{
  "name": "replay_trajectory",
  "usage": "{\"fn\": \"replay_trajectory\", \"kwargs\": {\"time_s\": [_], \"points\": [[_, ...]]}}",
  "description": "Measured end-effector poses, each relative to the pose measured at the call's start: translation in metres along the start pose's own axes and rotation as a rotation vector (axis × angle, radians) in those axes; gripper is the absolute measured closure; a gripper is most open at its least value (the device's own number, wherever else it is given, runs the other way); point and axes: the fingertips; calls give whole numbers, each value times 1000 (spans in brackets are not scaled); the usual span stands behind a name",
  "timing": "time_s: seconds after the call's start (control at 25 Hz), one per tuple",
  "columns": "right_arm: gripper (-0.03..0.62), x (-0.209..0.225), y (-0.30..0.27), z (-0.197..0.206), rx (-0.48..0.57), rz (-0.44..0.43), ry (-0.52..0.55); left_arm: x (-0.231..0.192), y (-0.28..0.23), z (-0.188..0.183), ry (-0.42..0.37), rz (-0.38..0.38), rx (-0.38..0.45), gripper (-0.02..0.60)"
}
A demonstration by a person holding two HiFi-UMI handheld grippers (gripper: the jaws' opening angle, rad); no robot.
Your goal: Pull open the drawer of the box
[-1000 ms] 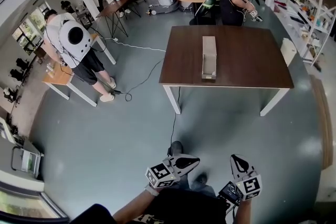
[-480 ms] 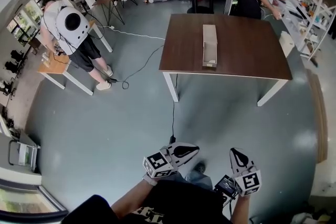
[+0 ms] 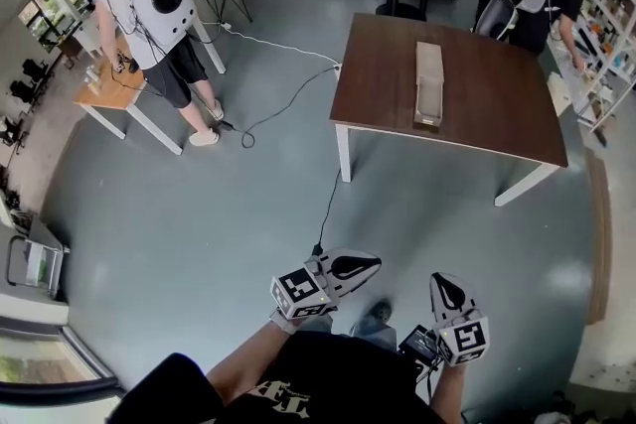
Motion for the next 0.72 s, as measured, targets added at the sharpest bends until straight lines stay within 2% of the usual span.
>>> {"fn": "replay_trajectory", "kwargs": {"time_s": [0.24, 0.4, 0.56, 0.72], "points": [[606, -38, -33, -30, -19, -22, 34, -16, 33, -2, 7, -11, 27, 578], [606, -57, -50, -35, -13, -49, 45, -27, 55, -1, 12, -22, 35, 577], [606, -70, -68, -51, -3, -28, 45, -41, 74, 4, 14, -22, 33, 577], [606, -80, -71, -49, -6, -24, 54, -44, 79, 7, 13, -2, 24, 577]]}}
Point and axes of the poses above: the fingertips, and each gripper's own axes: y backward along the fingers, x to its right, z out of its underside, and after that the axes turned 5 degrees about -x, right-handed
